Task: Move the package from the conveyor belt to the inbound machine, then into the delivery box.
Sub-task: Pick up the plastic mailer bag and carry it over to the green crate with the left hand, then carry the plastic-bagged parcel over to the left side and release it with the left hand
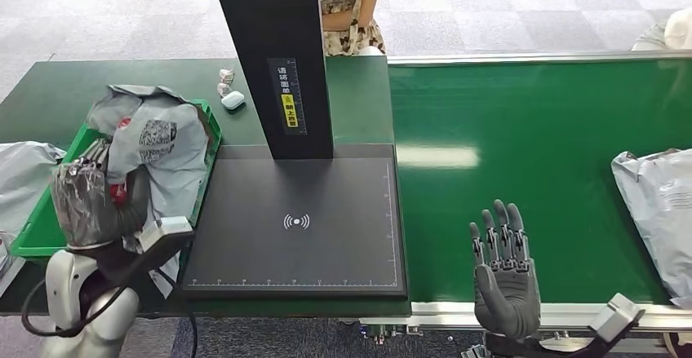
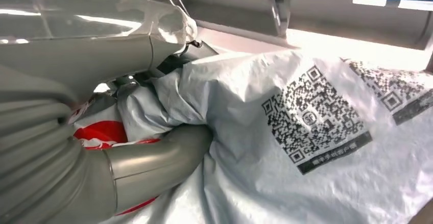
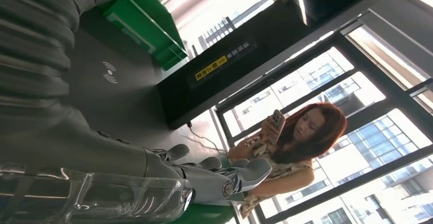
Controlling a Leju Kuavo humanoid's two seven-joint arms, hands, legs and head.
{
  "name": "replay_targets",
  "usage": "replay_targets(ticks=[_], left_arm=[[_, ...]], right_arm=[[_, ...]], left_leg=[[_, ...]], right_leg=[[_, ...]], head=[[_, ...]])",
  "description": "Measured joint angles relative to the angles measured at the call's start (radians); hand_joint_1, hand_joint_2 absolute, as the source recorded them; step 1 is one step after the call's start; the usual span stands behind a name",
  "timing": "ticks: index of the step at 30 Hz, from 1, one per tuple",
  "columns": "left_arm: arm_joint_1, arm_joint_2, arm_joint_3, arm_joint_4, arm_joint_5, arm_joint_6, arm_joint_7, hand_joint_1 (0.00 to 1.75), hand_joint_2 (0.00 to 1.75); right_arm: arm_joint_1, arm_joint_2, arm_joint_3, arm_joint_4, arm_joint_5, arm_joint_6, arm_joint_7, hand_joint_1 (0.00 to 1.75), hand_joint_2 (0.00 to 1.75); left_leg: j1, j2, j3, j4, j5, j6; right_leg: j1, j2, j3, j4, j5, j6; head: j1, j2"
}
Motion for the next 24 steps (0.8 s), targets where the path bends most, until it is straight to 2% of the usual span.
replay_targets(ticks=[3,6,12,16,20,24], left_arm=[[-0.144,0.055,0.017,0.129,-0.037,-0.040,0.042,1.75,1.75],[-0.255,0.095,0.020,0.247,-0.119,-0.065,0.091,1.75,1.75],[-0.511,0.157,-0.008,0.560,-0.261,-0.110,0.170,1.75,1.75],[-0.661,0.179,-0.052,0.754,-0.323,-0.135,0.206,1.75,1.75],[-0.754,0.189,-0.096,0.899,-0.351,-0.155,0.222,1.75,1.75],[-0.786,0.190,-0.121,0.982,-0.358,-0.155,0.223,1.75,1.75]], right_arm=[[-0.001,0.009,-0.004,0.002,0.001,0.023,0.016,0.00,1.75],[-0.003,0.017,-0.008,0.007,0.003,0.040,0.029,0.00,1.75],[-0.026,0.024,-0.020,0.025,0.007,0.056,0.045,0.00,1.75],[-0.037,0.024,-0.024,0.034,0.007,0.056,0.048,0.00,1.75],[-0.039,0.024,-0.026,0.037,0.005,0.054,0.048,0.00,1.75],[-0.038,0.024,-0.029,0.038,0.004,0.053,0.048,0.00,1.75]], left_leg=[[0.001,0.000,0.000,0.000,0.002,-0.001],[0.001,0.001,0.000,0.000,0.002,-0.001],[0.002,0.001,-0.002,0.001,0.003,-0.002],[0.002,0.001,-0.002,0.001,0.003,-0.002],[0.002,0.001,-0.003,0.001,0.003,-0.002],[0.002,0.001,-0.003,0.001,0.003,-0.002]], right_leg=[[0.000,0.000,0.000,0.000,0.002,-0.001],[0.001,0.001,-0.001,0.000,0.003,-0.001],[0.003,0.001,-0.002,0.000,0.004,-0.003],[0.003,0.001,-0.002,0.000,0.004,-0.003],[0.003,0.001,-0.003,0.000,0.004,-0.003],[0.003,0.001,-0.003,0.000,0.004,-0.003]], head=[[0.000,0.000],[0.000,0.000],[0.000,0.000],[0.000,0.000],[0.000,0.000],[0.000,0.000]])
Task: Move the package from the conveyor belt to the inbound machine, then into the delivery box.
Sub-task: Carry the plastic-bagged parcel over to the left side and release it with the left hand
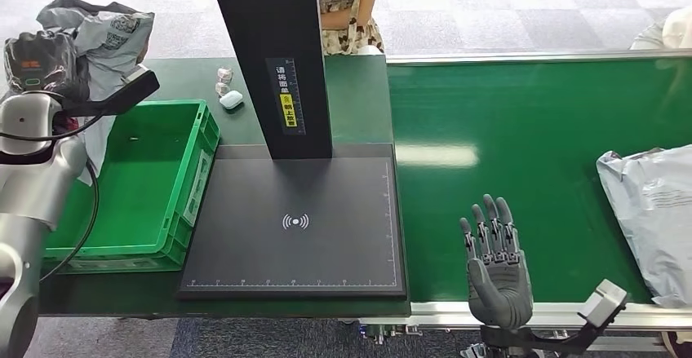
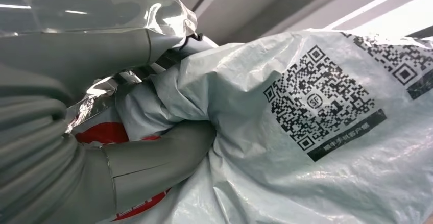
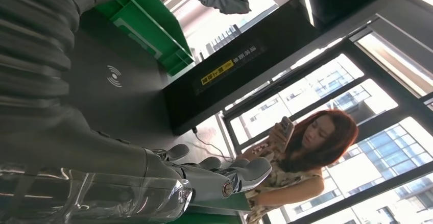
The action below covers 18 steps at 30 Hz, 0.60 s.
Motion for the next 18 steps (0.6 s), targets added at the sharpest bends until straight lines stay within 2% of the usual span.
replay_targets(ticks=[6,18], left_arm=[[0.018,0.005,-0.014,0.049,0.024,0.020,-0.004,1.75,1.75],[0.146,0.038,-0.013,0.041,0.075,0.007,0.003,1.75,1.75]], right_arm=[[0.004,0.000,-0.006,0.000,0.000,-0.008,-0.001,0.00,1.75],[0.009,0.000,-0.013,0.000,0.001,-0.011,-0.001,0.00,1.75]], left_leg=[[0.000,0.000,0.000,0.000,0.000,0.000],[0.000,0.000,-0.001,0.000,0.000,0.000]], right_leg=[[0.000,0.000,0.000,0.000,0.000,0.000],[0.000,0.000,0.000,0.000,0.000,0.000]], head=[[0.000,0.000],[0.000,0.000]])
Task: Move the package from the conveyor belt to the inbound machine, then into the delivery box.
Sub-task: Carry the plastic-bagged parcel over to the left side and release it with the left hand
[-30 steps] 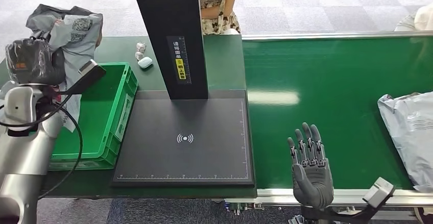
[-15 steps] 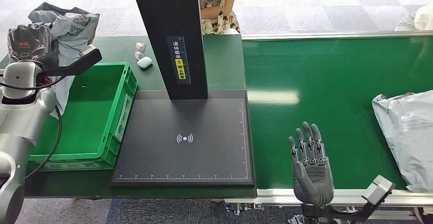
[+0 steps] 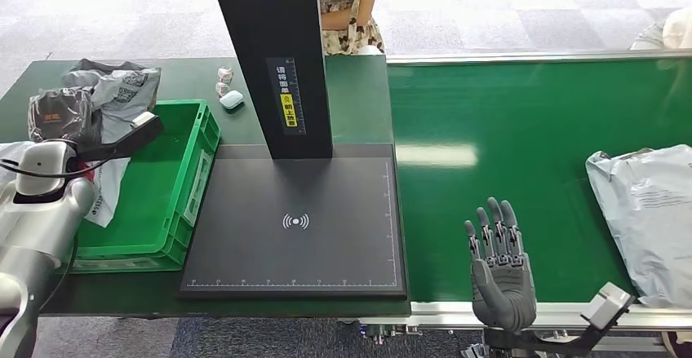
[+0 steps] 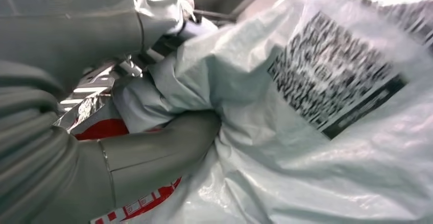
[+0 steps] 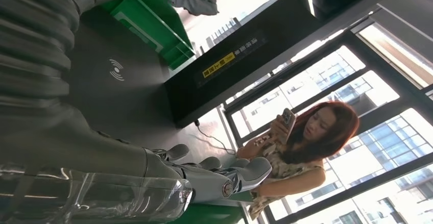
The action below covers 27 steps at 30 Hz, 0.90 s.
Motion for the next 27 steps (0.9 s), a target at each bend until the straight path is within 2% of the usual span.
replay_targets(ticks=[5,7,9,11,19,27], left_arm=[[0.026,0.006,0.000,-0.005,0.002,-0.043,0.000,1.73,1.75],[0.028,0.006,0.000,-0.005,0.003,-0.059,0.000,1.51,1.75],[0.029,0.005,0.000,-0.005,0.003,-0.070,0.000,0.65,1.75],[0.029,0.003,0.000,-0.005,0.003,-0.076,0.000,0.00,1.75],[0.029,-0.015,0.000,-0.008,0.015,-0.068,0.006,0.00,1.75],[0.046,-0.016,0.009,-0.064,0.062,-0.012,-0.011,0.00,1.75]], right_arm=[[-0.001,0.000,-0.002,0.002,0.001,0.004,0.000,0.00,1.75],[-0.001,0.000,-0.003,0.003,0.002,0.006,0.000,0.00,1.75],[-0.001,0.000,-0.004,0.004,0.005,0.006,0.001,0.00,1.75],[-0.001,0.000,-0.006,0.004,0.009,0.006,0.002,0.00,1.75],[-0.001,0.003,-0.011,0.004,0.020,0.006,0.006,0.00,1.75],[-0.001,0.008,-0.017,0.003,0.028,0.006,0.015,0.00,1.75]], left_leg=[[0.000,0.000,0.000,0.000,0.000,0.000],[0.000,0.000,0.000,0.000,0.000,0.000],[0.000,0.000,0.000,0.000,0.000,0.000],[0.000,0.000,0.000,0.000,0.000,0.000],[0.000,0.000,0.000,0.000,0.000,0.000],[0.000,0.000,0.000,0.000,0.000,0.000]], right_leg=[[0.000,0.000,0.000,0.000,0.000,0.000],[0.000,0.000,0.000,0.000,0.000,0.000],[0.000,0.000,0.000,0.000,0.000,0.000],[0.000,0.000,0.000,0.000,0.000,0.000],[0.000,0.000,0.000,0.000,0.000,0.000],[0.000,0.000,0.000,0.000,0.000,0.000]], head=[[0.000,0.000],[0.000,0.000],[0.000,0.000],[0.000,0.000],[0.000,0.000],[0.000,0.000]])
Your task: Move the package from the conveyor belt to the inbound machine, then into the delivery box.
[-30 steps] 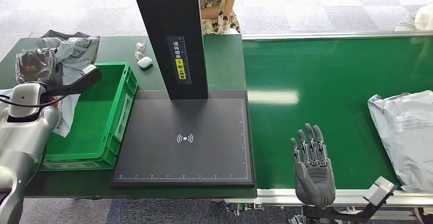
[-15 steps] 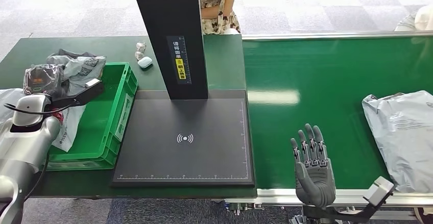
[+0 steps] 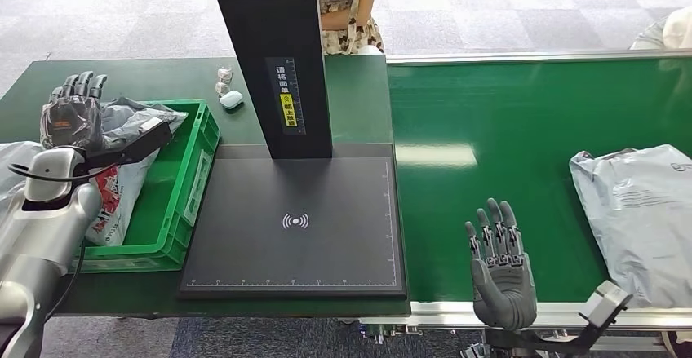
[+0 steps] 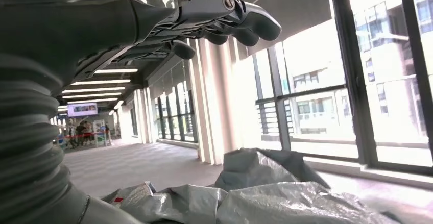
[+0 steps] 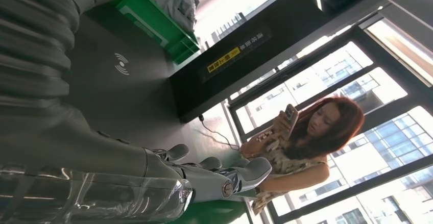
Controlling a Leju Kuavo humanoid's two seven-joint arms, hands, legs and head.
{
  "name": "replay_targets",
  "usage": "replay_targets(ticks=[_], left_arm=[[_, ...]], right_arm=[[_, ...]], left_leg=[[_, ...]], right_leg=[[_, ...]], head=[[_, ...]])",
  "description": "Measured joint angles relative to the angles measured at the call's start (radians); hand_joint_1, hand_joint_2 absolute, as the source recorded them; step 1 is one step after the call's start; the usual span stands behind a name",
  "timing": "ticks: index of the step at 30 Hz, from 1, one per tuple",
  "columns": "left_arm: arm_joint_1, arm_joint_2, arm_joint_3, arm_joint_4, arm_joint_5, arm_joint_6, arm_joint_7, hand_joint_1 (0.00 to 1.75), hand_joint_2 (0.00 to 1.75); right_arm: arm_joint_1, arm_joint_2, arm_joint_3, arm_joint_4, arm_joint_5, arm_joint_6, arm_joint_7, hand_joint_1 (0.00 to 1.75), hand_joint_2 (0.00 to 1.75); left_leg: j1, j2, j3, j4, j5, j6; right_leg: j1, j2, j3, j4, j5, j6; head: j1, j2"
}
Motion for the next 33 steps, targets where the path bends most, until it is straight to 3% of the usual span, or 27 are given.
replay_targets(ticks=[10,13,16,21,25,29,33], left_arm=[[0.054,0.002,0.044,-0.143,0.058,0.073,-0.004,0.00,1.75],[0.112,-0.002,0.082,-0.239,0.104,0.111,-0.015,0.00,1.75],[0.227,-0.023,0.140,-0.403,0.207,0.159,-0.073,0.00,1.75],[0.455,-0.097,0.207,-0.686,0.311,0.174,-0.164,0.00,1.75],[0.574,-0.160,0.210,-0.836,0.549,0.058,-0.267,0.00,1.75],[0.691,-0.256,0.134,-0.949,0.777,-0.088,-0.346,0.00,1.75],[0.757,-0.352,0.041,-0.986,0.915,-0.140,-0.387,0.00,1.75]], right_arm=[[0.001,0.011,-0.011,-0.003,0.004,-0.001,0.002,0.00,1.75],[0.002,0.016,-0.016,-0.011,0.007,-0.001,0.002,0.00,1.75],[0.008,0.027,-0.028,-0.023,0.016,0.003,0.004,0.00,1.75],[0.027,0.051,-0.061,-0.048,0.026,0.022,0.005,0.00,1.75],[0.033,0.062,-0.073,-0.058,0.066,0.027,0.003,0.00,1.75],[0.031,0.064,-0.070,-0.059,0.158,0.010,-0.022,0.00,1.75],[0.030,0.058,-0.028,-0.059,0.291,-0.012,-0.051,0.00,1.75]], left_leg=[[0.000,0.000,0.000,0.000,0.000,0.000],[0.000,0.000,0.000,0.000,0.000,0.000],[0.000,0.002,0.000,0.000,-0.001,0.000],[-0.001,0.002,0.000,0.000,-0.003,0.000],[-0.001,0.002,0.000,0.000,-0.004,0.001],[-0.002,0.002,0.000,0.000,-0.005,0.002],[-0.002,0.001,0.000,0.001,-0.005,0.002]], right_leg=[[0.000,0.000,0.000,0.000,0.000,0.000],[0.000,0.000,0.000,0.000,0.000,0.000],[0.000,0.002,0.000,0.000,-0.001,0.000],[-0.001,0.003,-0.001,-0.001,-0.002,0.002],[-0.001,0.002,0.000,-0.002,-0.002,0.003],[-0.002,0.002,0.000,-0.002,-0.002,0.003],[-0.002,0.001,0.001,-0.002,-0.002,0.003]], head=[[0.000,0.000],[0.000,0.000],[0.000,0.000],[0.000,0.000],[0.000,0.000],[0.000,0.000],[0.000,0.000]])
